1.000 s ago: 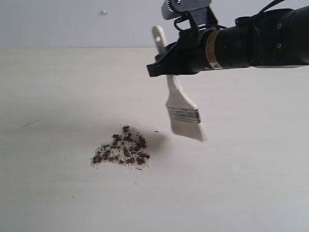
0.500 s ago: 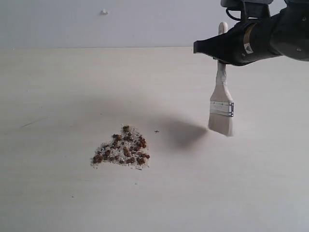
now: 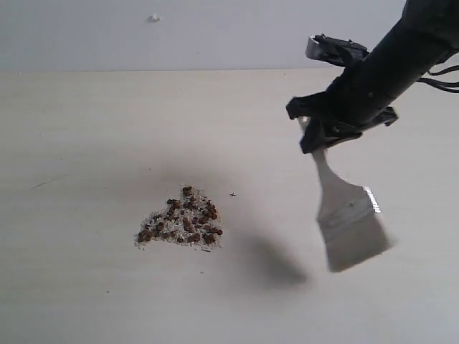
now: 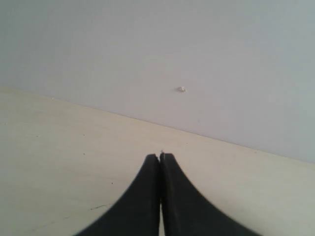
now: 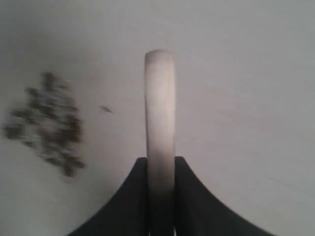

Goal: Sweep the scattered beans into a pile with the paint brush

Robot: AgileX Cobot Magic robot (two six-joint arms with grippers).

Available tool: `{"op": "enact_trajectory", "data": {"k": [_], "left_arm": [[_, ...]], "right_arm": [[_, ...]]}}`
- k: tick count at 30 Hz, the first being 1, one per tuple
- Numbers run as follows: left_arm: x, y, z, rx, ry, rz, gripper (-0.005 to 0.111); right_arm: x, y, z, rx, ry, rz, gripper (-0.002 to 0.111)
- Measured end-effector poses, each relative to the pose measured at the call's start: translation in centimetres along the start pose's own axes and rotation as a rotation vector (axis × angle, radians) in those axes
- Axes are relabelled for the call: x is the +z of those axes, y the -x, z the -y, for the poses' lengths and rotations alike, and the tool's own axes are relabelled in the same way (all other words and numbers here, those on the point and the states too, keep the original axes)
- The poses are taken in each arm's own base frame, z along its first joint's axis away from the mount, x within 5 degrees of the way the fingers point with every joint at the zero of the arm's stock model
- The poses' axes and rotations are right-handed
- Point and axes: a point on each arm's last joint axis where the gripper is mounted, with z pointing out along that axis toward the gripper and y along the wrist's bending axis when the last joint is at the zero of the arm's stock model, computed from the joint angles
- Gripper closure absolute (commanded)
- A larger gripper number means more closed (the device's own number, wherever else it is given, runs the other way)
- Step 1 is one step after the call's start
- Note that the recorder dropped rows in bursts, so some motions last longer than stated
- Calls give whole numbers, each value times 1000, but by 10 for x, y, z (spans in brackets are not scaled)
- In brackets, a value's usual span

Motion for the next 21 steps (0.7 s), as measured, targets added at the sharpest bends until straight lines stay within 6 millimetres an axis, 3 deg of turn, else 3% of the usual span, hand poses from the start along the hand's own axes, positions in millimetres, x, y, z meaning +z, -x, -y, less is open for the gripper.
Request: {"op": "enact_trajectory", "data": {"k": [2, 6, 14, 21], "left_arm": [[0, 0, 0, 0, 0, 0, 107], [0, 0, 0, 0, 0, 0, 107], [0, 0, 0, 0, 0, 0, 107], [0, 0, 0, 0, 0, 0, 107]], "right_arm": [[0, 7, -9, 38, 120, 66, 108], [7, 10, -7, 125, 171, 131, 108], [61, -18, 18, 259, 175, 6, 108], [87, -24, 21, 279, 277, -38, 108]]}}
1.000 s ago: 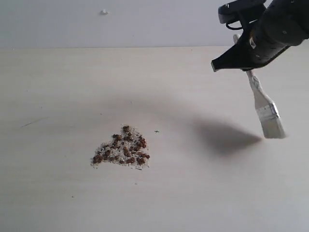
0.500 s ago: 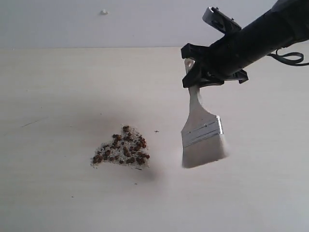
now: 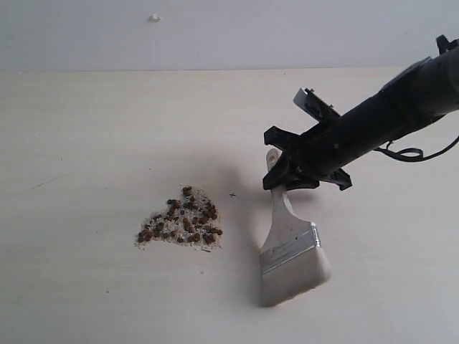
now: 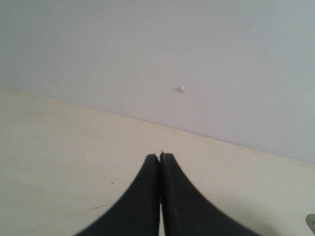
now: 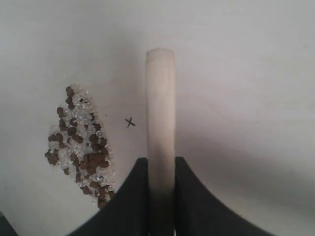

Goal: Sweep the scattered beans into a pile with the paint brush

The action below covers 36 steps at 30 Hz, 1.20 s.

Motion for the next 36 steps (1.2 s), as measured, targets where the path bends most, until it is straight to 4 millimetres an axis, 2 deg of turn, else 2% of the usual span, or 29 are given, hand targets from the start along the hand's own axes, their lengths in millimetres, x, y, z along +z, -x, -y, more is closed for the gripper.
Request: {"op": "enact_trajectory", "data": {"k": [6, 12, 15, 20, 23, 29, 32, 34, 36], "left_arm": [[0, 0, 0, 0, 0, 0, 107], [0, 0, 0, 0, 0, 0, 107], [0, 0, 0, 0, 0, 0, 107], [0, 0, 0, 0, 0, 0, 107], [0, 0, 0, 0, 0, 0, 107], [0, 0, 0, 0, 0, 0, 107], [0, 0, 0, 0, 0, 0, 107], [0, 0, 0, 0, 0, 0, 107], [0, 0, 0, 0, 0, 0, 107]], "right_arm": [[11, 0, 5, -20, 61, -12, 108], [8, 3, 11, -8, 68, 7, 107], [7, 4, 12, -4, 63, 15, 95], [7, 5, 15, -32, 38, 31, 59], [6, 7, 15, -50, 31, 40, 49], [-14, 16, 5, -169, -58, 158, 49], [-34, 25, -2, -250, -164, 268, 49], [-50, 30, -8, -308, -235, 346, 57], [-66, 33, -15, -364, -292, 415, 73]]}}
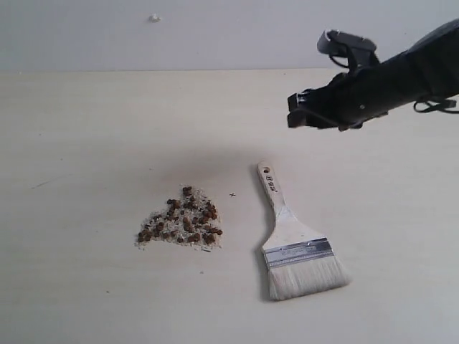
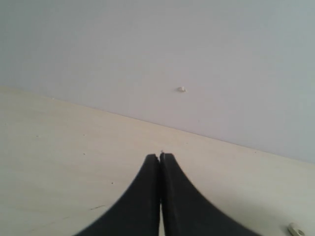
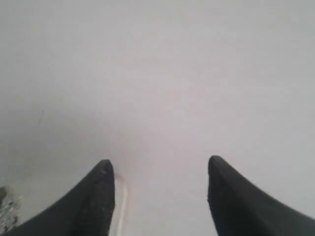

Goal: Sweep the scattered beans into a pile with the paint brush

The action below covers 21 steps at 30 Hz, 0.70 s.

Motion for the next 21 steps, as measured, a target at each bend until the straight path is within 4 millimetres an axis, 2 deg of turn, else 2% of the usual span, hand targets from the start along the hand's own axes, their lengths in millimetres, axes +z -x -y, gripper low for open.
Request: {"op": "enact_trajectory", "data": {"k": [3, 5, 9, 12, 16, 21], "left_arm": [[0, 0, 0, 0, 0, 0, 107], [0, 0, 0, 0, 0, 0, 107], [0, 0, 0, 0, 0, 0, 107], [0, 0, 0, 0, 0, 0, 107], [0, 0, 0, 0, 0, 0, 107], [0, 0, 0, 0, 0, 0, 107]], "right_arm": [[-23, 16, -2, -25, -66, 99, 97], [-40, 24, -4, -21, -110, 175, 108], [-73, 22, -1, 14, -254, 343, 108], [-93, 6, 1, 13, -413, 478, 108], [-114, -17, -10, -27, -530, 642, 108], [-117, -42, -26, -142, -500, 663, 108]]}}
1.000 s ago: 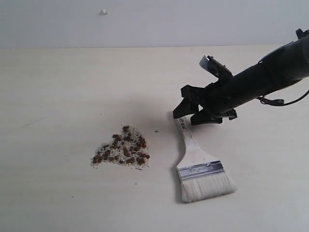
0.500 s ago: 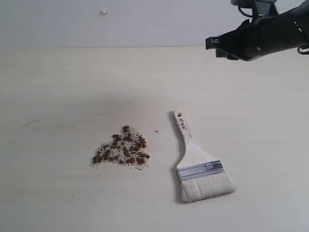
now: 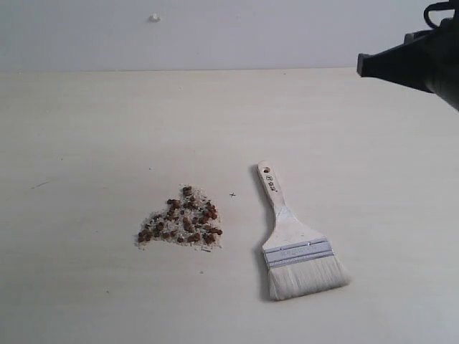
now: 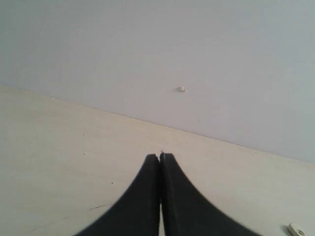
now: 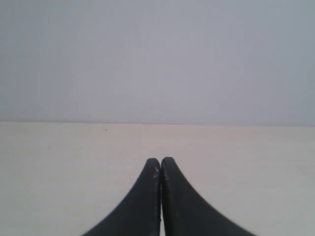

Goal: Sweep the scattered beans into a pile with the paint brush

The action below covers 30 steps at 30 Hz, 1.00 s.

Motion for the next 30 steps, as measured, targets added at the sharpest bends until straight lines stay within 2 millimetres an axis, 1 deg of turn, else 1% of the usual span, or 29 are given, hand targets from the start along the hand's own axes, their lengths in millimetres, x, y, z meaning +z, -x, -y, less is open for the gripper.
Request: {"op": "enact_trajectory", "data": {"k": [3, 6, 11, 30], "left_arm": [[0, 0, 0, 0, 0, 0, 107], [0, 0, 0, 0, 0, 0, 107], [0, 0, 0, 0, 0, 0, 107], [0, 0, 0, 0, 0, 0, 107]], "right_arm": [[-4, -8, -3, -13, 20, -21, 108], [-4, -11, -3, 25, 13, -43, 108], [-5, -12, -2, 63, 0, -55, 108], [-5, -12, -1, 79, -5, -62, 108]]}}
